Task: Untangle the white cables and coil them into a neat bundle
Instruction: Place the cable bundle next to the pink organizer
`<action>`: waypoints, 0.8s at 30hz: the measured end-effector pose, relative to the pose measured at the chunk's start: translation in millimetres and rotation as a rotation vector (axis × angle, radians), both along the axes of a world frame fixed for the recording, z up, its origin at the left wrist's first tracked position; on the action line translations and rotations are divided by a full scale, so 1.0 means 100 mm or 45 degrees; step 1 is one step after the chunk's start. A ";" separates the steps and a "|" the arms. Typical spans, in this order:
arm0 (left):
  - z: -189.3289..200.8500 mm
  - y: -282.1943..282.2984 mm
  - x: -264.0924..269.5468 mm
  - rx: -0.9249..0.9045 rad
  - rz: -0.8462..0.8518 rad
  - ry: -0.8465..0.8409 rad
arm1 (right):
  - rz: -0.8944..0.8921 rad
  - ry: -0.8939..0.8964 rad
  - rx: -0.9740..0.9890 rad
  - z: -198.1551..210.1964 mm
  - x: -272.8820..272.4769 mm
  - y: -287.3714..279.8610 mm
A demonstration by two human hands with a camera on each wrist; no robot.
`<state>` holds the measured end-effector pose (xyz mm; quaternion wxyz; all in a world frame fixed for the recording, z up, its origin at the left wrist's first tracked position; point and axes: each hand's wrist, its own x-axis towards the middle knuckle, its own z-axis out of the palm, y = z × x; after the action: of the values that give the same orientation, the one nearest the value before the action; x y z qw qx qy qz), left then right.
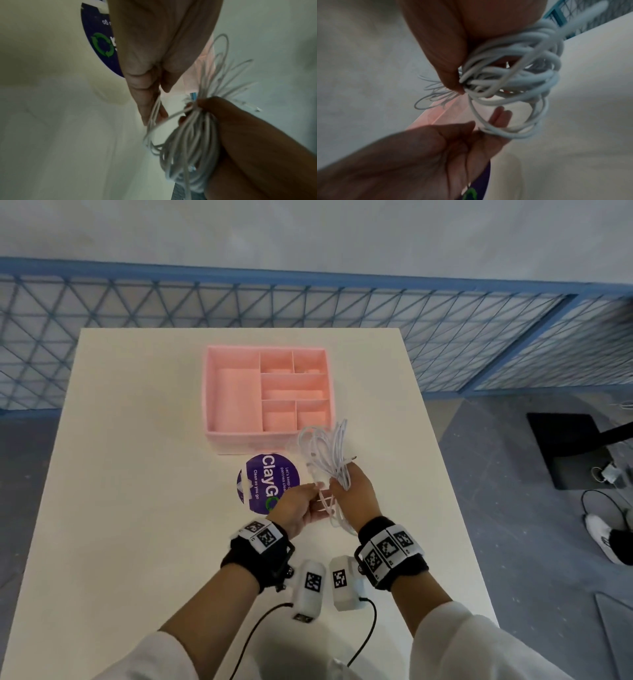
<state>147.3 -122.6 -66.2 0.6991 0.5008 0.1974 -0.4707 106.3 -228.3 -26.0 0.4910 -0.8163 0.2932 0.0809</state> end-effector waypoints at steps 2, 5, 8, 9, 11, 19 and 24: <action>0.05 -0.02 -0.09 0.059 -0.029 -0.192 | 0.059 0.043 -0.008 -0.06 -0.06 0.07; 0.12 0.02 -0.24 0.137 -0.056 -0.399 | 0.103 0.008 -0.018 -0.04 -0.09 0.14; 0.16 0.12 -0.35 0.095 -0.083 -0.486 | 0.089 -0.045 0.066 0.02 -0.09 0.14; 0.16 0.16 -0.37 0.111 -0.114 -0.564 | 0.072 -0.070 0.110 0.03 -0.09 0.13; 0.18 0.23 -0.31 0.163 -0.198 -0.800 | 0.058 -0.107 0.174 0.06 -0.09 0.11; 0.00 0.46 0.49 0.309 -0.117 -0.289 | 0.047 -0.167 -0.016 -0.01 -0.05 0.07; -0.13 0.47 0.83 0.053 0.270 -0.073 | 0.108 -0.141 -0.311 -0.10 0.03 -0.07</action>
<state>230.7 -75.2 -78.9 0.7398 0.5047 0.2390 -0.3752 109.7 -235.6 -36.4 0.3995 -0.8850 0.2384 0.0199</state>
